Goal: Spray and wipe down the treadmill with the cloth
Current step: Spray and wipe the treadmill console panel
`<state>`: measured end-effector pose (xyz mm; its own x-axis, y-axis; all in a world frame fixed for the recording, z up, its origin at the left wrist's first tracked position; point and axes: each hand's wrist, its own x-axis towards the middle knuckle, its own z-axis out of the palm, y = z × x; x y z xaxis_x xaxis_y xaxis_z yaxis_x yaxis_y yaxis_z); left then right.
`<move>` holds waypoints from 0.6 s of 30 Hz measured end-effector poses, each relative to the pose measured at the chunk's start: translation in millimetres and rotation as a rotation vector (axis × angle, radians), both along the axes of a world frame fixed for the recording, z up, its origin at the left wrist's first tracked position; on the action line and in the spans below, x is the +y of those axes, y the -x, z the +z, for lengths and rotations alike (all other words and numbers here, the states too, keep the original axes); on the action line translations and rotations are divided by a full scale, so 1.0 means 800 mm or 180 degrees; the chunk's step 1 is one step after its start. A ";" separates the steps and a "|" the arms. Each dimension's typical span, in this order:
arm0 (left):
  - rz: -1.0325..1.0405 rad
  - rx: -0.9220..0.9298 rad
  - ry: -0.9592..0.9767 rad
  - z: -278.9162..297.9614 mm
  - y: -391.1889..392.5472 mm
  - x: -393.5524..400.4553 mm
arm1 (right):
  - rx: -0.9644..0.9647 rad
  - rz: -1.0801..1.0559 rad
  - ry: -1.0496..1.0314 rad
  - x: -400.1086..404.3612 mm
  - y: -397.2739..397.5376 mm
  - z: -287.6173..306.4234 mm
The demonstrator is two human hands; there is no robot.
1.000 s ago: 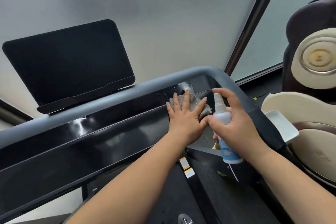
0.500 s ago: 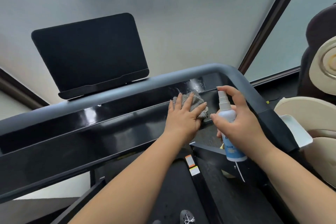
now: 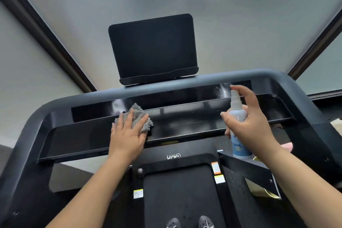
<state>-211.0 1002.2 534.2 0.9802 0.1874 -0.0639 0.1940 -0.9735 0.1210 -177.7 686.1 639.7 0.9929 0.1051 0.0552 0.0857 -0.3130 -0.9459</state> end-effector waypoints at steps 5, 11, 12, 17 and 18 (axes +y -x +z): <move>0.0670 0.0024 -0.0061 -0.002 0.042 0.108 | -0.0049 0.0060 -0.0045 0.014 0.005 0.001; 0.1438 -0.0001 -0.0110 0.001 0.060 0.165 | -0.0052 0.0067 -0.0003 0.013 0.011 0.004; 0.1547 -0.0029 -0.0084 0.000 0.057 0.161 | -0.0046 0.0069 -0.0003 0.012 0.011 0.004; 0.1699 -0.0032 0.0077 0.006 0.027 0.111 | -0.0019 0.0057 -0.0030 0.007 0.011 0.003; 0.1615 -0.0026 0.0094 0.006 0.020 0.096 | -0.0019 0.0057 -0.0020 0.006 0.011 0.003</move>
<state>-227.1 1079.1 539.2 0.7666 0.6384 -0.0689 0.6406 -0.7530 0.1505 -186.3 691.0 641.9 0.9905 0.1226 0.0619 0.0970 -0.3054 -0.9473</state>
